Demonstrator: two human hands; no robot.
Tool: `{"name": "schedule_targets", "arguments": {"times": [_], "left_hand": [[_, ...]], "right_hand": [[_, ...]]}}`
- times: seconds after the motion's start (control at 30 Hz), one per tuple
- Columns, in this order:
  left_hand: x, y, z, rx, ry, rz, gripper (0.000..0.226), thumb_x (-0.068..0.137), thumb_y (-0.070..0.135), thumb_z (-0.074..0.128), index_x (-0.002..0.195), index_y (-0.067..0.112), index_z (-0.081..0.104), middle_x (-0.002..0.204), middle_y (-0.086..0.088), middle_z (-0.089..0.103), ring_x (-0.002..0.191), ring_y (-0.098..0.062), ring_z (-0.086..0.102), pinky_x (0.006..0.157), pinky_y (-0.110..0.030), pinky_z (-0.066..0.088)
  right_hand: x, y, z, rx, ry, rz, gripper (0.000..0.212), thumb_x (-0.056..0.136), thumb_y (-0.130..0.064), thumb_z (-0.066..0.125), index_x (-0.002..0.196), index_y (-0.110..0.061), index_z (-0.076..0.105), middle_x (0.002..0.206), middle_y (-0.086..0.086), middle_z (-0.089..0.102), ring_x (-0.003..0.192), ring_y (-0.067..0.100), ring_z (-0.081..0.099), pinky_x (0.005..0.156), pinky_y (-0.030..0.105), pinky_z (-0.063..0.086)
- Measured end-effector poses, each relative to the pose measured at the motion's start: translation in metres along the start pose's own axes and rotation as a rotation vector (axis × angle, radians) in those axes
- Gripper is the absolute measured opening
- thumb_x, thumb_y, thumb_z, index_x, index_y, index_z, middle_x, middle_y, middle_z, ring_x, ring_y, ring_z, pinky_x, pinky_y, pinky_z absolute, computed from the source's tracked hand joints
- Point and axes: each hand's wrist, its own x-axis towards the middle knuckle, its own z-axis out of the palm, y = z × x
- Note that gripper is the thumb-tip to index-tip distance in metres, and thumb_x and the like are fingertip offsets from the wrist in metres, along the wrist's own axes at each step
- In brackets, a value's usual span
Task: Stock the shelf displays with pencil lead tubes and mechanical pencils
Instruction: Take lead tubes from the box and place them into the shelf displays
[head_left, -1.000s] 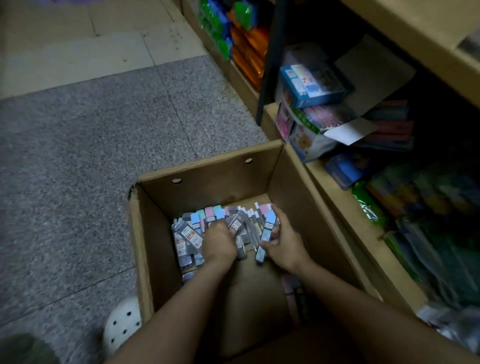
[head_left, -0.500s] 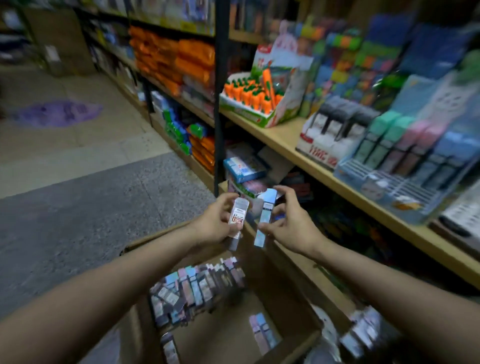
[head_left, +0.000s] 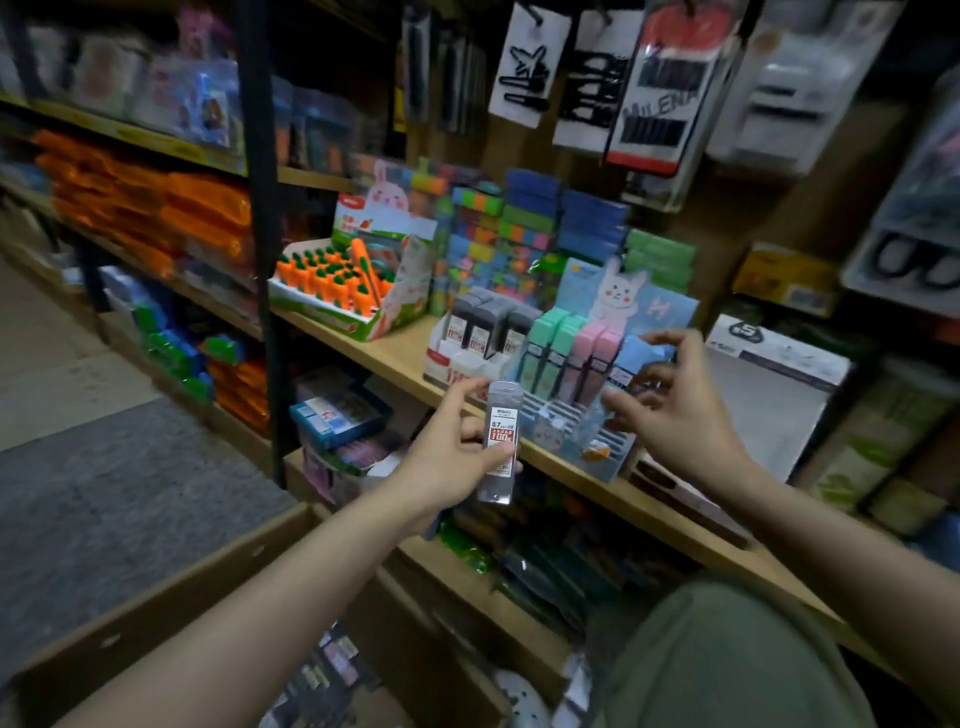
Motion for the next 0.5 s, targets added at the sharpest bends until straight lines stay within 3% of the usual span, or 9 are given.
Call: {"name": "schedule_targets", "arguments": {"times": [0.13, 0.3, 0.43, 0.5], "left_hand": [[0.017, -0.003, 0.017, -0.013, 0.009, -0.015, 0.045, 0.091, 0.004, 0.063, 0.127, 0.020, 0.042, 0.093, 0.002, 0.073, 0.089, -0.016, 0.073, 0.057, -0.021, 0.052], [0.031, -0.010, 0.024, -0.022, 0.001, -0.037, 0.039, 0.092, 0.007, 0.063, 0.123, 0.020, 0.043, 0.109, -0.004, 0.071, 0.098, -0.020, 0.070, 0.070, -0.028, 0.051], [0.038, -0.015, 0.021, -0.042, -0.003, -0.045, 0.039, 0.091, 0.007, 0.064, 0.120, 0.024, 0.044, 0.111, -0.002, 0.070, 0.100, -0.019, 0.069, 0.076, -0.032, 0.055], [0.042, -0.017, 0.017, -0.047, 0.016, -0.045, 0.040, 0.090, 0.006, 0.065, 0.120, 0.024, 0.045, 0.112, -0.003, 0.070, 0.101, -0.020, 0.068, 0.085, -0.038, 0.056]], "right_hand": [[0.022, 0.007, -0.032, -0.261, 0.177, -0.109, 0.049, 0.085, -0.022, 0.074, 0.106, -0.040, 0.034, 0.084, -0.007, 0.062, 0.071, 0.002, 0.065, 0.054, 0.023, 0.054], [0.041, 0.020, -0.037, -0.557, 0.151, -0.193, 0.046, 0.085, -0.026, 0.074, 0.105, -0.033, 0.034, 0.081, -0.014, 0.062, 0.067, 0.002, 0.063, 0.049, 0.015, 0.044], [0.045, 0.034, -0.028, -0.695, 0.114, -0.172, 0.043, 0.086, -0.022, 0.071, 0.109, -0.026, 0.034, 0.096, 0.006, 0.071, 0.079, 0.026, 0.067, 0.060, 0.043, 0.055], [0.046, 0.039, -0.025, -0.717, 0.107, -0.126, 0.043, 0.087, -0.021, 0.070, 0.107, -0.027, 0.033, 0.100, 0.011, 0.070, 0.083, 0.030, 0.066, 0.064, 0.049, 0.056]]}}
